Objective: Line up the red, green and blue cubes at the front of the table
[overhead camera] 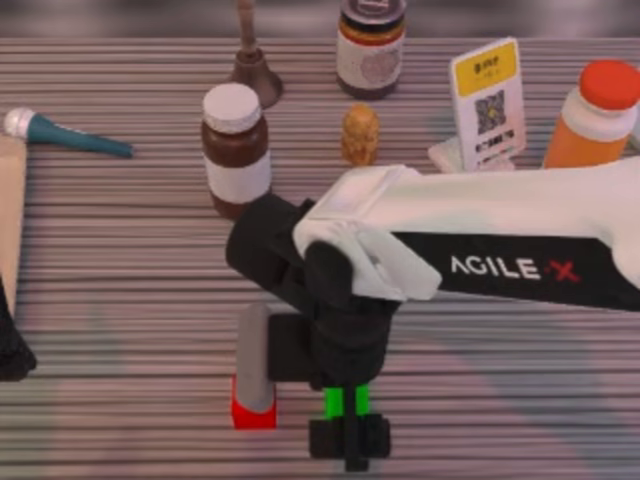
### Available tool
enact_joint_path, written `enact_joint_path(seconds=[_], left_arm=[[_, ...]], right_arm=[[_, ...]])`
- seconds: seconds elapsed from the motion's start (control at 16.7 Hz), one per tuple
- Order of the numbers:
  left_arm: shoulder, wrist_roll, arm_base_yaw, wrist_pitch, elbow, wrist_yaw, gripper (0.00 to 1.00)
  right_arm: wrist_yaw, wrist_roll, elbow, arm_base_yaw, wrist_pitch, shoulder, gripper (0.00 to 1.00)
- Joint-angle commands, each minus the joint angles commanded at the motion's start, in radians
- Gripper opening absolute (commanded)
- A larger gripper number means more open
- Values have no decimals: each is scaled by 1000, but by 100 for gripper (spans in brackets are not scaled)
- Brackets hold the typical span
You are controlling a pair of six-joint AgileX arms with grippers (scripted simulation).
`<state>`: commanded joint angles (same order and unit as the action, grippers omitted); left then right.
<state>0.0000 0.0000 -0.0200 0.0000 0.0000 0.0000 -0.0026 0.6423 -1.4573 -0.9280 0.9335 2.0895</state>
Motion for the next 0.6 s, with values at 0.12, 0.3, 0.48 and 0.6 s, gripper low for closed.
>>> enact_joint_path(seconds=[0.12, 0.3, 0.48, 0.6], left_arm=[[0, 0, 0, 0, 0, 0, 100], [0, 0, 0, 0, 0, 0, 100], [0, 0, 0, 0, 0, 0, 100], [0, 0, 0, 0, 0, 0, 100]], right_arm=[[0, 0, 0, 0, 0, 0, 100], [0, 0, 0, 0, 0, 0, 100], [0, 0, 0, 2, 0, -1, 100], [0, 1, -15, 0, 18, -5, 100]])
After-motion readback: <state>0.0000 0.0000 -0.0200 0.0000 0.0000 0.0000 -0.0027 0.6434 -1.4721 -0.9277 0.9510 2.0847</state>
